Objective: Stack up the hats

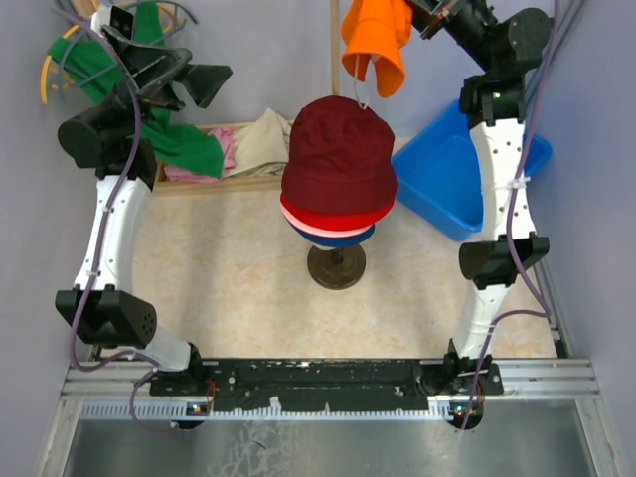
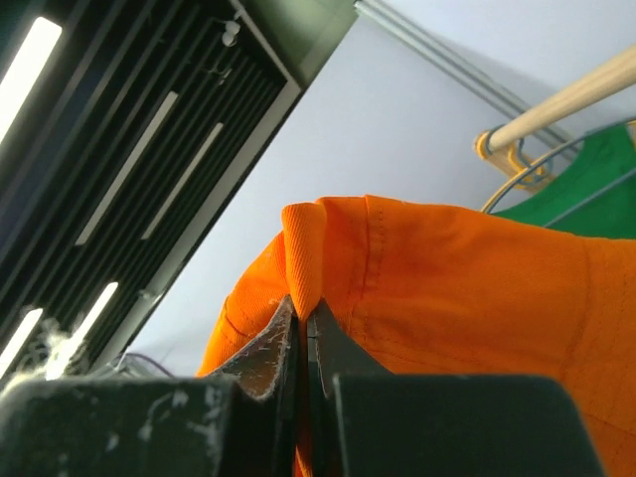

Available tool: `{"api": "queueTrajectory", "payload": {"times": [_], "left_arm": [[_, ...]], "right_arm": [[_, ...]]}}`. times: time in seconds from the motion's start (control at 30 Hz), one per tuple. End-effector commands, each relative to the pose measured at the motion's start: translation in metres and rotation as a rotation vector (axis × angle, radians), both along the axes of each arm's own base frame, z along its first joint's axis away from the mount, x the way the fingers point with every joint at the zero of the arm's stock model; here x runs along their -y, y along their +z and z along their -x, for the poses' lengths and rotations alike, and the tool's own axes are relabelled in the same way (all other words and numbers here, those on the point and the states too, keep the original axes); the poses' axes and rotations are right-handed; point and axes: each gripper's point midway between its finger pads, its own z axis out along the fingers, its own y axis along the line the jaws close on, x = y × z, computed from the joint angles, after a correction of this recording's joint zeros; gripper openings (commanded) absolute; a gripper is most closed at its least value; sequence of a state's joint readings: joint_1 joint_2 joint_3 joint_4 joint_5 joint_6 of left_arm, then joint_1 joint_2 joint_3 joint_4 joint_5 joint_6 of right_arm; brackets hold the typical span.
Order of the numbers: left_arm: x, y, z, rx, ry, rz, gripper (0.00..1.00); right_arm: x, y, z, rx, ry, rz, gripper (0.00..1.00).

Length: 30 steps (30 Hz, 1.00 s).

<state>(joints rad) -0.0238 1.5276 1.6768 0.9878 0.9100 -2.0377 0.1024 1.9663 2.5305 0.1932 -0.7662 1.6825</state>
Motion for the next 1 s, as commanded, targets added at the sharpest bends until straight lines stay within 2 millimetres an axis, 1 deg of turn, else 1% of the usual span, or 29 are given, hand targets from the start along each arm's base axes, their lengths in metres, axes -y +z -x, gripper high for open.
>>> {"api": "queueTrajectory", "payload": {"times": [0.0, 0.03, 0.1, 0.17, 0.2, 0.27, 0.33, 0.37, 0.43, 0.53, 0.6, 0.97], "left_arm": [[-0.004, 0.039, 0.013, -0.097, -0.106, 0.131, 0.99], [0.000, 0.041, 0.015, -0.115, -0.117, 0.141, 0.99], [0.013, 0.039, 0.017, -0.137, -0.138, 0.138, 0.99], [0.031, 0.035, 0.019, -0.145, -0.156, 0.108, 0.99], [0.045, 0.035, 0.025, -0.138, -0.175, 0.084, 0.99], [0.067, 0.033, 0.030, -0.121, -0.194, 0.050, 0.99], [0.084, 0.029, 0.031, -0.124, -0.215, 0.041, 0.99], [0.089, 0.028, 0.032, -0.124, -0.223, 0.047, 0.99], [0.097, 0.025, 0.030, -0.134, -0.242, 0.055, 0.99], [0.107, 0.027, 0.029, -0.141, -0.266, 0.078, 0.99], [0.113, 0.031, 0.033, -0.136, -0.285, 0.086, 0.99], [0.133, 0.029, 0.022, -0.165, -0.294, 0.109, 0.99]], "right_arm": [[-0.013, 0.041, 0.044, 0.190, 0.054, -0.111, 0.00], [-0.019, 0.044, 0.049, 0.214, 0.058, -0.127, 0.00], [-0.026, 0.046, 0.049, 0.243, 0.045, -0.137, 0.00], [-0.034, 0.046, 0.050, 0.277, 0.037, -0.147, 0.00], [-0.037, 0.046, 0.050, 0.293, 0.027, -0.150, 0.00], [-0.040, 0.050, 0.051, 0.320, -0.005, -0.170, 0.00], [-0.042, 0.053, 0.051, 0.341, -0.025, -0.194, 0.00], [-0.042, 0.054, 0.051, 0.346, -0.027, -0.205, 0.00], [-0.042, 0.056, 0.054, 0.359, -0.022, -0.216, 0.00], [-0.043, 0.056, 0.055, 0.373, -0.032, -0.207, 0.00], [-0.042, 0.056, 0.055, 0.380, -0.049, -0.201, 0.00], [-0.046, 0.052, 0.061, 0.408, -0.062, -0.145, 0.00]]}}
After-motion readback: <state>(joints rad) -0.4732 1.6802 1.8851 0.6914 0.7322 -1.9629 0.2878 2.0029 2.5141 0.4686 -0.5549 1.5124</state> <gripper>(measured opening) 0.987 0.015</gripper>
